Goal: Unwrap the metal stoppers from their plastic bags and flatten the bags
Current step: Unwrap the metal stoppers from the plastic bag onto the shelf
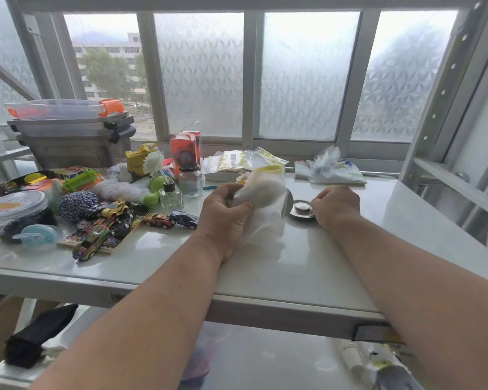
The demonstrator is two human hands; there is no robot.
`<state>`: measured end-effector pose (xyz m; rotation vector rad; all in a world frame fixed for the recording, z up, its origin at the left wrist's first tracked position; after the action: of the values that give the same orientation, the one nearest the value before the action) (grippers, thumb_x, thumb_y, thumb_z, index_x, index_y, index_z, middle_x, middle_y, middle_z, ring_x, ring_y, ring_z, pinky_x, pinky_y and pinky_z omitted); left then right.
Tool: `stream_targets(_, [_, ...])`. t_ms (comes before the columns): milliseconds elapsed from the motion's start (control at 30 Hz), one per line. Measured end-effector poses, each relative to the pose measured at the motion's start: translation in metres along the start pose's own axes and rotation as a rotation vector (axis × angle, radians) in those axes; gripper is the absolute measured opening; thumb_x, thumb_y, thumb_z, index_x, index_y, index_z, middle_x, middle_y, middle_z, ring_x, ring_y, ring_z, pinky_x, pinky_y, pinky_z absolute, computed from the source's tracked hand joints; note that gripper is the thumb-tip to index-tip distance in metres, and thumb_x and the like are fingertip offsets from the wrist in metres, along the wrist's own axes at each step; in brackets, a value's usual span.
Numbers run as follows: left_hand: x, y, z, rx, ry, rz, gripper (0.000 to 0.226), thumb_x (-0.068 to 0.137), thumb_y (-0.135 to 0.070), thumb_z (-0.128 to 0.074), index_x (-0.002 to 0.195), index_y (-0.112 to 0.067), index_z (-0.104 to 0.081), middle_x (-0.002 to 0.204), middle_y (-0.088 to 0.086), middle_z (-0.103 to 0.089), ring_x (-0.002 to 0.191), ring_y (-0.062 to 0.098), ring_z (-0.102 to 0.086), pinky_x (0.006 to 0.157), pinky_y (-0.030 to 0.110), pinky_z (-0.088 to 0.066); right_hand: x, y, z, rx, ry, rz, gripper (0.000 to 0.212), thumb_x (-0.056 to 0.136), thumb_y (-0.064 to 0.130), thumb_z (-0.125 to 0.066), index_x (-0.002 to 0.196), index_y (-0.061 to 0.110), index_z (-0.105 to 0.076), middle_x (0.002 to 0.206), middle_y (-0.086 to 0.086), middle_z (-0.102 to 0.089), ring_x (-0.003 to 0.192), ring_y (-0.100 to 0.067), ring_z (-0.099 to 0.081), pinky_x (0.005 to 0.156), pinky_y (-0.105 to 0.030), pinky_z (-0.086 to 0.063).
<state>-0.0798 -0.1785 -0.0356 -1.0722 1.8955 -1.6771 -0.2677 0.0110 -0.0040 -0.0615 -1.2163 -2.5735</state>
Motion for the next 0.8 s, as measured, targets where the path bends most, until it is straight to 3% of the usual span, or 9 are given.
stream_targets(67, [0.0,0.0,0.0,-0.011,0.005,0.004,0.038,0.093,0.008,-0.071,0.111,-0.025,-0.075,0.102,0.01,-0.077,0.085,0.027,-0.072,0.074,0.038,-0.063,-0.005,0.003,0.006,0.044,-0.011,0.011,0.021,0.09,0.014,-0.061,0.09,0.009,-0.081,0.093,-0.01,-0.079,0.097,-0.03,-0.07,0.075,-0.028,-0.048])
stream_targets(133, [0.0,-0.001,-0.001,-0.027,0.025,0.009,0.037,0.094,0.007,-0.073,0.113,-0.025,-0.075,0.101,0.008,-0.077,0.082,0.025,-0.072,0.069,0.034,-0.063,-0.014,0.009,0.012,0.145,-0.014,0.018,0.025,0.091,0.024,-0.061,0.086,0.007,-0.079,0.079,-0.009,-0.075,0.075,-0.028,-0.065,0.064,-0.031,-0.048])
stream_targets(233, [-0.004,-0.003,-0.003,-0.046,0.054,0.013,0.035,0.095,0.005,-0.076,0.113,-0.025,-0.076,0.099,0.005,-0.078,0.081,0.023,-0.073,0.066,0.031,-0.064,-0.035,0.018,-0.009,0.528,0.291,-0.022,0.03,0.091,0.034,-0.073,0.083,0.005,-0.074,0.071,-0.007,-0.067,0.054,-0.019,-0.052,0.049,-0.029,-0.042])
stream_targets(333, [-0.013,-0.007,-0.005,-0.065,0.065,0.014,0.033,0.094,0.004,-0.079,0.113,-0.023,-0.077,0.102,0.006,-0.078,0.085,0.024,-0.074,0.07,0.033,-0.065,-0.06,0.03,-0.019,0.648,0.487,0.021,0.023,0.096,0.024,-0.076,0.081,0.007,-0.072,0.072,-0.01,-0.067,0.053,-0.017,-0.057,0.05,-0.027,-0.049])
stream_targets(500, [-0.021,-0.012,0.006,-0.107,-0.009,0.039,0.037,0.089,0.005,-0.077,0.119,-0.016,-0.078,0.108,0.02,-0.078,0.083,0.029,-0.073,0.074,0.041,-0.063,-0.073,0.025,-0.001,0.738,0.437,-0.05,0.015,0.098,0.014,-0.073,0.087,0.004,-0.071,0.076,-0.013,-0.065,0.054,-0.017,-0.056,0.046,-0.02,-0.053])
stream_targets(633, [-0.027,-0.014,0.021,-0.158,-0.072,0.047,0.036,0.089,0.001,-0.076,0.119,-0.02,-0.078,0.111,0.019,-0.079,0.082,0.029,-0.074,0.069,0.036,-0.066,-0.074,0.009,0.019,0.659,0.356,-0.063,0.012,0.094,0.011,-0.078,0.086,0.007,-0.069,0.074,-0.011,-0.066,0.055,-0.018,-0.059,0.046,-0.021,-0.054])
stream_targets(800, [-0.037,-0.017,0.021,-0.177,-0.012,0.069,0.033,0.095,0.0,-0.074,0.121,-0.019,-0.075,0.114,0.016,-0.078,0.087,0.029,-0.076,0.068,0.036,-0.065,-0.068,-0.017,0.03,0.438,0.237,-0.112,0.014,0.09,0.004,-0.079,0.079,0.002,-0.07,0.078,-0.016,-0.068,0.058,-0.025,-0.066,0.075,-0.042,-0.067])
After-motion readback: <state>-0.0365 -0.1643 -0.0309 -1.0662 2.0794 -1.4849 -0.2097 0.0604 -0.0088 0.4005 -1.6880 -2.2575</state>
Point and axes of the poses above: each hand's wrist, its own x-axis towards the middle knuckle, its own z-axis out of the back of the hand, y = z × x, the point moved 8 cm from there along x, towards the middle knuckle
